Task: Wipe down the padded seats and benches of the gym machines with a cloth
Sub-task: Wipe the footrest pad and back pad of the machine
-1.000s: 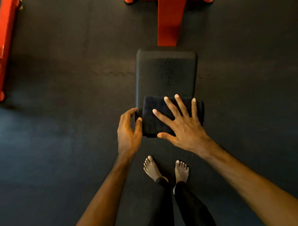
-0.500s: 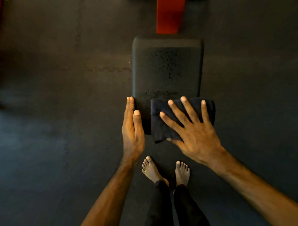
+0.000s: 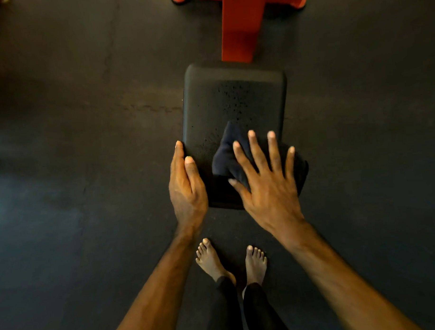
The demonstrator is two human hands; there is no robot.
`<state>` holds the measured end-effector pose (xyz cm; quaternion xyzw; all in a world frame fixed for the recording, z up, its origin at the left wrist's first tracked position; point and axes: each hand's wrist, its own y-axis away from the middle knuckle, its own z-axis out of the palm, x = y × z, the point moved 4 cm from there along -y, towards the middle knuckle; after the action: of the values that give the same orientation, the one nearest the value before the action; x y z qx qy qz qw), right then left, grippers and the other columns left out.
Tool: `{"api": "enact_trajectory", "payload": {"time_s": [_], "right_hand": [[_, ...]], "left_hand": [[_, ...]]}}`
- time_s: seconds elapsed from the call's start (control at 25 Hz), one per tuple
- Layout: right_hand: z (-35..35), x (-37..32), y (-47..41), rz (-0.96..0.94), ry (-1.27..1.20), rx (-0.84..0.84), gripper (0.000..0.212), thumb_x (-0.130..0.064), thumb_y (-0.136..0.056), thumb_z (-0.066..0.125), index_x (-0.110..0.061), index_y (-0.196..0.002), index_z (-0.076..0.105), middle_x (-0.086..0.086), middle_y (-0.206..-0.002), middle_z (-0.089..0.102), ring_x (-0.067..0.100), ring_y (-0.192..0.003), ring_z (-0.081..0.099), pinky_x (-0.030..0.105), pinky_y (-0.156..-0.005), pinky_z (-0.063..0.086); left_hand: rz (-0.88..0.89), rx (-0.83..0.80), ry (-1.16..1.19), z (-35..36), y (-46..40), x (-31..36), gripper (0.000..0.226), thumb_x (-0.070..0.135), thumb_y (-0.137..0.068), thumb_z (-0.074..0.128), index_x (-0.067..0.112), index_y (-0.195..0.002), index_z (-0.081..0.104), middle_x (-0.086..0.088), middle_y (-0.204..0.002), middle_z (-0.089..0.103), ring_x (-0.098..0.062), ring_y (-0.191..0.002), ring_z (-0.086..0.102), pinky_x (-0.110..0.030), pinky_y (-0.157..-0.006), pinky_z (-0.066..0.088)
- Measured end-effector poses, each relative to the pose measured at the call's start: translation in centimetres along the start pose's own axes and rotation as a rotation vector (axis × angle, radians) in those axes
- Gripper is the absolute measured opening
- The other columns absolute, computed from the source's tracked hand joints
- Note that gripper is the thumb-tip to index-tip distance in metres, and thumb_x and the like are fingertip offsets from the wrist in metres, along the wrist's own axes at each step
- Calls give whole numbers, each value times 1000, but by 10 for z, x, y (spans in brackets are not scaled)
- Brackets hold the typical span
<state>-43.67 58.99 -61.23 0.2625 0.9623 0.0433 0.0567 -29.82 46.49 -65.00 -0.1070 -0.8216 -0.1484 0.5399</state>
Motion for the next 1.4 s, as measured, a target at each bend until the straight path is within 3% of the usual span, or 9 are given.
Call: {"api": "enact_trajectory", "payload": {"time_s": [0.08,0.2,0.44,0.52,0.64,0.84,1.04,1.28,1.4], "right_hand": [[-1,-18,-15,-25,15,16,75,-61,-105,35,-30,-169,10,6,-177,-4,37,-162,-7,74,-122,6],[12,-1,28,-212,12,23,82,-58,-101,54,-29,-168,17,5,-177,1,35,-163,-2,75,-120,13],[3,12,-22,140,-116,37,73,-62,-107,35,-31,-169,11,6,-177,-5,37,-162,-10,72,-124,6],[4,1,-26,36,-68,65,73,-62,-107,36,-31,-169,12,6,-177,-3,37,-162,-8,72,-123,7],[14,13,34,-111,-77,8,81,-59,-103,52,-32,-168,14,2,-177,-4,35,-162,-7,74,-122,13],[6,26,-26,149,-181,16,75,-63,-106,36,-33,-169,7,4,-177,-10,36,-161,-13,72,-124,9],[10,16,11,-108,-105,16,75,-60,-105,44,-32,-168,14,1,-177,-4,35,-162,-7,73,-123,12],[3,43,-64,202,-295,68,75,-64,-106,38,-32,-168,13,4,-177,-8,39,-162,-7,72,-123,15],[6,28,-51,68,-195,68,75,-62,-106,40,-33,-169,11,3,-177,-8,38,-161,-13,72,-124,14]], "left_hand": [[28,45,-55,4,-10,-1,51,30,-114,40,13,-162,38,0,-165,42,-3,-151,37,-29,-125,34],[71,15,-110,5,-10,-1,52,34,-115,38,17,-164,34,3,-167,39,-4,-152,36,-32,-125,35],[99,75,-282,9,-8,4,54,44,-114,32,26,-166,31,7,-168,38,-6,-152,37,-14,-116,31],[110,76,-283,7,-7,3,54,43,-114,33,25,-166,31,7,-168,37,-5,-152,37,-9,-114,28],[93,66,-304,8,-7,4,53,41,-115,34,26,-166,30,9,-168,37,-6,-152,38,-20,-117,34],[86,72,-335,10,-7,7,55,42,-114,34,27,-166,28,9,-169,36,-6,-151,38,-19,-113,33],[90,44,-367,8,-6,5,56,42,-114,32,27,-167,25,9,-171,31,-3,-154,32,-6,-113,25],[79,50,-376,9,-8,5,57,44,-113,33,28,-167,25,10,-171,30,2,-152,30,2,-110,19],[76,52,-372,8,-7,7,57,44,-113,32,29,-167,25,10,-171,30,-1,-153,32,1,-109,21]]}}
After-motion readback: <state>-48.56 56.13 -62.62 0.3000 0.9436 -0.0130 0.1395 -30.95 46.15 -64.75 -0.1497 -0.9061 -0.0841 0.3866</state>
